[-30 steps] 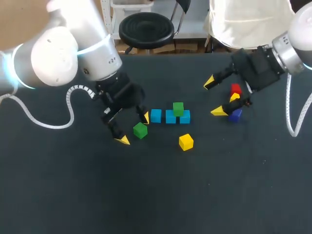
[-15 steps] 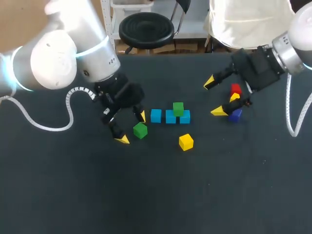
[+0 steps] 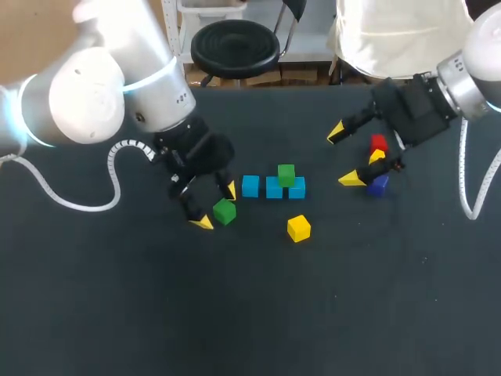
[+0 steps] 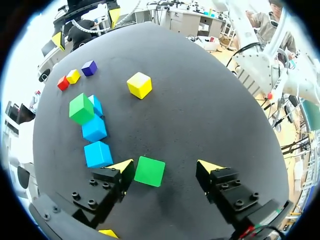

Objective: Place the blue cubes, place green cubes on the blue cubes, place the yellow cubes on the green cubes, then place the red cubes on the yellow cubes, and place purple cube on the red cubes.

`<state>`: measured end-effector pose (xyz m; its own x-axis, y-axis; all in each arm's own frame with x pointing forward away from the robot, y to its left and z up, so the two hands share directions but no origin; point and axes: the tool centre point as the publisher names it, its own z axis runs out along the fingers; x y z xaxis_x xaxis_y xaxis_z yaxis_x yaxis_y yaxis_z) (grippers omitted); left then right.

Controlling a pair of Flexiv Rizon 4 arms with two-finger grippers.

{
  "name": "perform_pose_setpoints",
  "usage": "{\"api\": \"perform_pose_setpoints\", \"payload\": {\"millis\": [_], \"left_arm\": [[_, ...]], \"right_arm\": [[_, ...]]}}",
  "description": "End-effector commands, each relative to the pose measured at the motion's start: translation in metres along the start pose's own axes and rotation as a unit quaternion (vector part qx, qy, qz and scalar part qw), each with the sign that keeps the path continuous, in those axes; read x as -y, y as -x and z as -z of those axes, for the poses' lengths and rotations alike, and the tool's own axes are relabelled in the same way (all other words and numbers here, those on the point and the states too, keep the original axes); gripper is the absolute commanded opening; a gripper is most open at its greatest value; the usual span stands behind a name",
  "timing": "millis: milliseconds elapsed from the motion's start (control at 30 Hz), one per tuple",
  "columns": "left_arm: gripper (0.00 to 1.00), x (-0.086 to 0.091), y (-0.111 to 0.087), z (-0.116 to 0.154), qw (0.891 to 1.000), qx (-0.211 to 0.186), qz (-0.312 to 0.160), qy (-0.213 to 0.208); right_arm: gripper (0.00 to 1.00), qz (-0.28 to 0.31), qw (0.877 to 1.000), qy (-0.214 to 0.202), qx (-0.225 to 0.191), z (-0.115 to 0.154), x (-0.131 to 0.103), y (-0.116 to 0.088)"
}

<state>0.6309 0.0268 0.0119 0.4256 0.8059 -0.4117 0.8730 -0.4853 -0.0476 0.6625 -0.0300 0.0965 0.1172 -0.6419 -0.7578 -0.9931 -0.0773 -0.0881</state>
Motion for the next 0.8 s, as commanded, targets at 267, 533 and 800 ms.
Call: {"api": "perform_pose_setpoints", "payload": {"millis": [267,533,800], "left_arm": [[1.0,-0.0006,0.0049,-0.0042,1.0,-0.001,0.013,-0.001],[0.96,-0.0053,0.0035,-0.0076,0.999,-0.004,0.051,0.004],[0.85,-0.0065,0.002,-0.0083,0.998,0.0,0.063,0.008]], "right_arm": [[1.0,0.0,1.0,0.0,0.001,0.0,-0.0003,-0.0002],[1.0,0.0,1.0,0.0,0.001,0.0,-0.0003,-0.0002],[1.0,0.0,1.0,0.0,0.001,0.0,-0.0003,-0.0002]]}}
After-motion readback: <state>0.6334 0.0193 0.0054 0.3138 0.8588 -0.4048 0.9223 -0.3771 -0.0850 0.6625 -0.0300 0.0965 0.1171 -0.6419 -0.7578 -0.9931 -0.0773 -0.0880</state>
